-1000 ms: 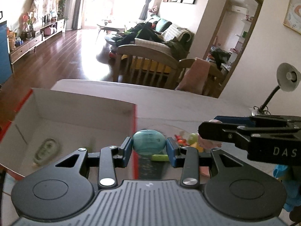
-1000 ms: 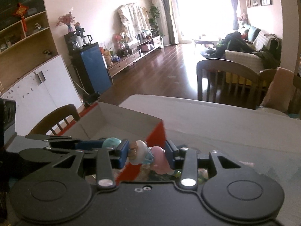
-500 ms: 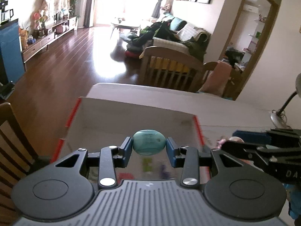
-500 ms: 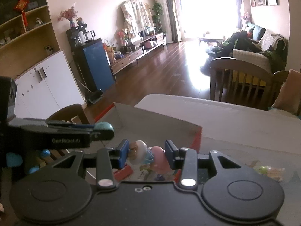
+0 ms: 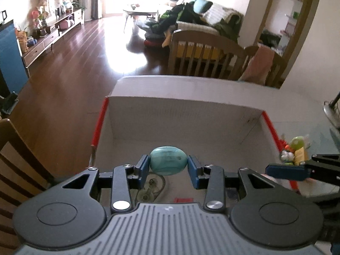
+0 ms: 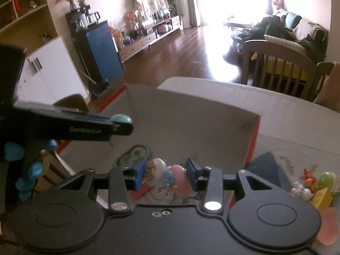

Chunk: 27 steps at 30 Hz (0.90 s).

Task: Organize rigid objects
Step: 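Open the right tool dropping the pig figurine while the left tool releases the egg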

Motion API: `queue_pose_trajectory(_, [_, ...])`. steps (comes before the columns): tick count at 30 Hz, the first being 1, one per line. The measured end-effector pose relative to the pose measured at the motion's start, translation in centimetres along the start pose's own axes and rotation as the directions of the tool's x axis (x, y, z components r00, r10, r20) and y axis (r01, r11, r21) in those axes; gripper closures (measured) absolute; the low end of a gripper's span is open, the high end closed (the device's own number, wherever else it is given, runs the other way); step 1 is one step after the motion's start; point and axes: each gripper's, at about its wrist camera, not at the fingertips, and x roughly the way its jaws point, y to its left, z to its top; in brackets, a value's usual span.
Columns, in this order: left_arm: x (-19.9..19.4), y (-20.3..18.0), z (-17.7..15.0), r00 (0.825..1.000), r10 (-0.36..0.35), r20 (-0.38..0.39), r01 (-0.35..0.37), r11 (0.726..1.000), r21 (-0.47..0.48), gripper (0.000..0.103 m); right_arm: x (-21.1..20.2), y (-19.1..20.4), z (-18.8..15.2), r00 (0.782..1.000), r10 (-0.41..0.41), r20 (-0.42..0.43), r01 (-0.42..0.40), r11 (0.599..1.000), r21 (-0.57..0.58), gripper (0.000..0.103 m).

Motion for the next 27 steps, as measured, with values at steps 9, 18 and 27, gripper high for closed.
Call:
queue_pose_trajectory(9, [4.0, -1.5, -0.1, 0.995, 0.007, -0.1, 0.0, 0.997, 0.073, 0.064, 2.5, 1.6, -1.2, 0.997, -0.021, -0.073, 0.02, 1.0, -0.011, 0.063])
queue_pose_trajectory(18, [6.4, -2.8, -0.7, 0.98, 0.014, -0.199, 0.009, 0.993, 0.117, 0.064, 3.4, 2.6, -2.5, 0.994, -0.015, -0.109, 0.015, 1.0, -0.004, 0.063])
queue_pose_trajectory(27, [8.0, -3.0, -1.3, 0.956, 0.018, -0.291, 0.02, 0.992, 0.125, 0.064, 2.6, 3.0, -2.7, 0.995, 0.008, -0.103, -0.006, 1.0, 0.016, 0.065])
